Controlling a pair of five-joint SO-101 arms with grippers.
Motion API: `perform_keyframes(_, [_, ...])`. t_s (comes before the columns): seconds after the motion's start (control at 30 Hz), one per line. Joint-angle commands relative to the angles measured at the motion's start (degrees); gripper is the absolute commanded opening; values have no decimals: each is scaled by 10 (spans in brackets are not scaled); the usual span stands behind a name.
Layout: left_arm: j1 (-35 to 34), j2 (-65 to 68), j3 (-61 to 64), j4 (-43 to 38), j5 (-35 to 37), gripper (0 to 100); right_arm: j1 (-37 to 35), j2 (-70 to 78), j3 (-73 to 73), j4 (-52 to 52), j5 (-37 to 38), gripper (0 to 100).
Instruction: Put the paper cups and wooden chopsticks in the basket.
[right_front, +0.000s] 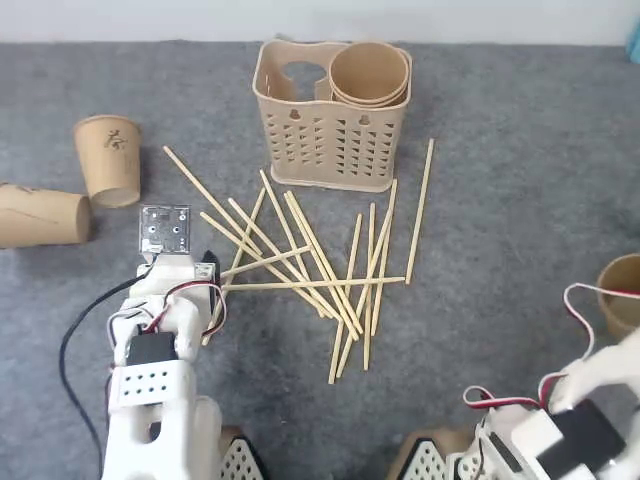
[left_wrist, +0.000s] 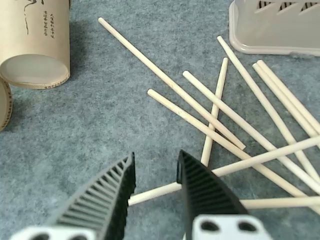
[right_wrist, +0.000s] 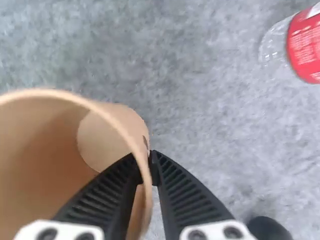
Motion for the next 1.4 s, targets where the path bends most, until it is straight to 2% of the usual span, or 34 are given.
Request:
perform_keyframes(0.0, [1, 1, -15, -11, -2, 136, -24, -7, -127, 93, -65, 7])
perform_keyframes(0.1, [1, 1, -15, -12, -2, 136, -71, -7, -200, 180, -106, 7])
perform_keyframes(0.33, [-2, 1, -15, -13, -1, 136, -251, -7, -388, 341, -245, 7])
perform_keyframes(0.57, [-2, 1, -15, -14, -1, 136, -421, -6, -592, 420, -353, 7])
perform_keyframes(0.77, [0, 2, -15, -15, -1, 136, -560, -6, -666, 384, -430, 7])
perform_keyframes(0.93, [1, 2, -15, -15, -3, 136, -626, 12, -666, 286, -441, 7])
perform_keyframes(1.17, [1, 2, -15, -15, -4, 137, -669, 103, -669, 225, -437, 7])
perform_keyframes(1.37, [1, 2, -16, -16, -4, 137, -649, 184, -669, 153, -426, 7])
